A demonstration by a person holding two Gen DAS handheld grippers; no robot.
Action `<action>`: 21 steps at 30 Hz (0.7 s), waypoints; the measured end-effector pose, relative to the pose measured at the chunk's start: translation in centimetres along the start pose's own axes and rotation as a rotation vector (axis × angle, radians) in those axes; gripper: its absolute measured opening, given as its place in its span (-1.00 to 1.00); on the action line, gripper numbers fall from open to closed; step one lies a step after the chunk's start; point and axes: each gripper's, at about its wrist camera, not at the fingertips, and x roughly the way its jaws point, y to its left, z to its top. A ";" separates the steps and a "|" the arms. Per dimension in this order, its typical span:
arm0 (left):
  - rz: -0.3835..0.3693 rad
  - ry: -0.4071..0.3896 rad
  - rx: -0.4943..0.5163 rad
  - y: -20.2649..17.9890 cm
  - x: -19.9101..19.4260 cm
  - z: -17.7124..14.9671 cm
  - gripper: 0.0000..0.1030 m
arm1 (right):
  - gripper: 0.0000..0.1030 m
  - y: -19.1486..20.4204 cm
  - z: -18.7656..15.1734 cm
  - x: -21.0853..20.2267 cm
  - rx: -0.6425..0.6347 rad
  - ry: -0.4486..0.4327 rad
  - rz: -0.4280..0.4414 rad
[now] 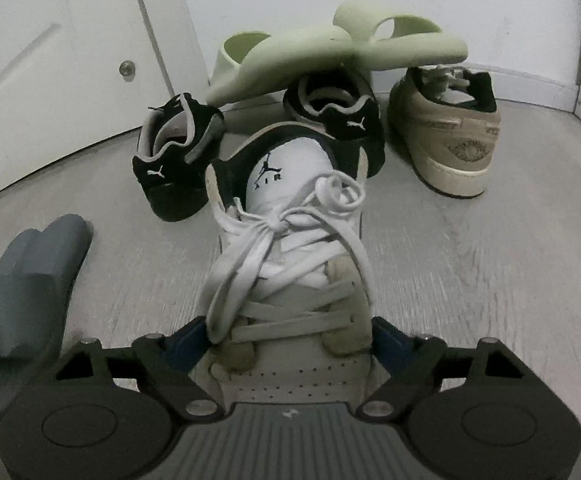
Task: Organize scattered shoes
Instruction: 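Grasp the white sneaker by its heel with the right tool, then carry the sneaker beside the grey-blue slides and open the right tool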
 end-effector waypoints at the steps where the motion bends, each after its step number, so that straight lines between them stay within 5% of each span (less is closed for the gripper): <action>1: -0.001 -0.009 -0.006 0.1 -0.2 0.1 -0.32 | 0.62 0.4 -0.2 -0.1 -0.006 -0.001 -0.002; 21: -0.037 -0.094 -0.224 4.5 -2.4 3.0 -0.32 | 0.43 11.1 -2.3 -0.5 -0.167 0.034 0.180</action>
